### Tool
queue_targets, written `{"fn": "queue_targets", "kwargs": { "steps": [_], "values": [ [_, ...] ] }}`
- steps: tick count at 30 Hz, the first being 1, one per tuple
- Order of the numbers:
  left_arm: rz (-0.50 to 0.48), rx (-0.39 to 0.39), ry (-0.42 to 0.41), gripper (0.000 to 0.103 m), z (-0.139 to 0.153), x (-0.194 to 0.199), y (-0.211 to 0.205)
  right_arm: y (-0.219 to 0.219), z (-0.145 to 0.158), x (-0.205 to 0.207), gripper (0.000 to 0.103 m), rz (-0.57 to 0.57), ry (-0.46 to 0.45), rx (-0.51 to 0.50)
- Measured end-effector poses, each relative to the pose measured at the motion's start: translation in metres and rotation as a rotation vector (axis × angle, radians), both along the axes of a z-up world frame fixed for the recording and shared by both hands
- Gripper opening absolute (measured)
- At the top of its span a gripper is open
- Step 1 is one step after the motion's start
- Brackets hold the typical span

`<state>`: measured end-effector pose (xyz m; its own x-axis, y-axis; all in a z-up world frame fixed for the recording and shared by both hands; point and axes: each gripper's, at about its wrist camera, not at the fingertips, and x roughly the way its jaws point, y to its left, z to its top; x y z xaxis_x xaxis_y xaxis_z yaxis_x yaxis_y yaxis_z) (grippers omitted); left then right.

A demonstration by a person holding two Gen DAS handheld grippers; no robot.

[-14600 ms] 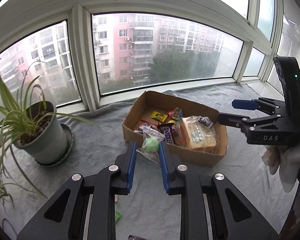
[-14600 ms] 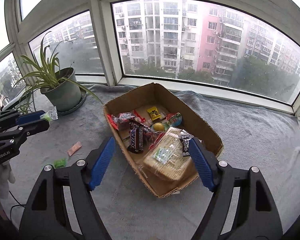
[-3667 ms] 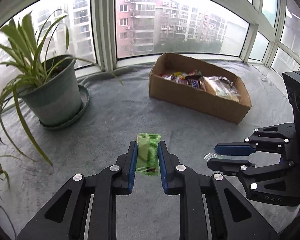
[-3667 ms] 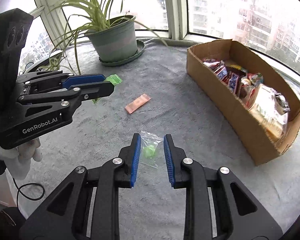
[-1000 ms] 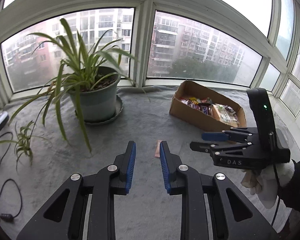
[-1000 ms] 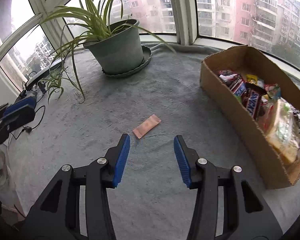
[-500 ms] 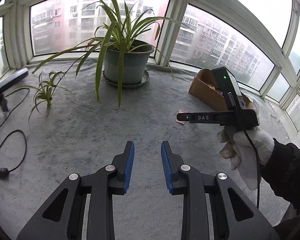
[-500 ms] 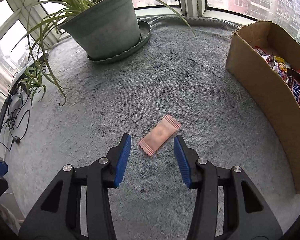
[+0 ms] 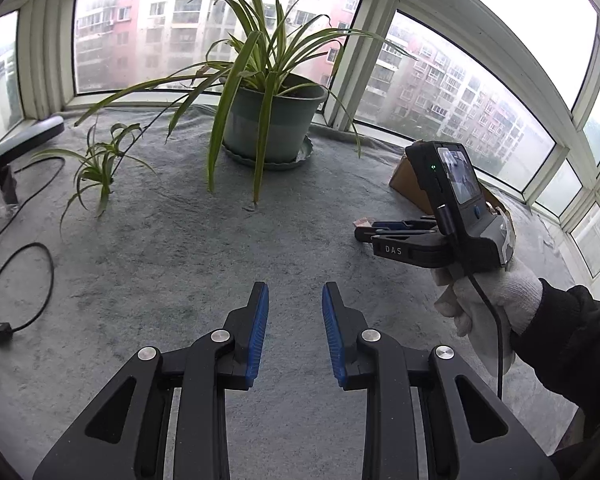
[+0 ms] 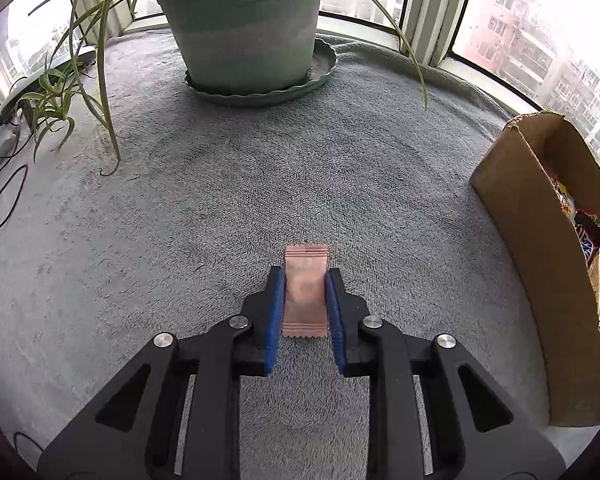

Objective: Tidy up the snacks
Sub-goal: 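Grasp the pink wrapped candy with the right gripper, then carry the pink candy with the right gripper over the box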

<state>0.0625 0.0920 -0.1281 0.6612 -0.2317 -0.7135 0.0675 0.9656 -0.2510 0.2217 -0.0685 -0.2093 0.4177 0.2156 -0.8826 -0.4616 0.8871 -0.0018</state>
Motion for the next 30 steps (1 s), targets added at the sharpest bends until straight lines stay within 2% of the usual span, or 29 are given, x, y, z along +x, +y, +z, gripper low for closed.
{"fn": "queue_targets", "kwargs": {
  "steps": [7,13,22,30],
  "values": [
    [-0.018,0.012,-0.003,0.026,0.002,0.0,-0.008,-0.006,0.003,-0.005,0.02,0.008,0.001,0.025],
    [-0.024,0.015,0.001,0.026,0.002,0.0,-0.013,-0.028,0.031,-0.004,0.02,-0.013,-0.031,0.094],
    [-0.046,0.031,0.007,0.026,0.004,0.004,-0.026,-0.096,0.078,0.024,0.02,-0.12,-0.125,0.113],
    [-0.089,0.052,0.011,0.026,0.006,0.009,-0.046,-0.172,0.084,0.069,0.02,-0.278,-0.142,0.11]
  ]
}}
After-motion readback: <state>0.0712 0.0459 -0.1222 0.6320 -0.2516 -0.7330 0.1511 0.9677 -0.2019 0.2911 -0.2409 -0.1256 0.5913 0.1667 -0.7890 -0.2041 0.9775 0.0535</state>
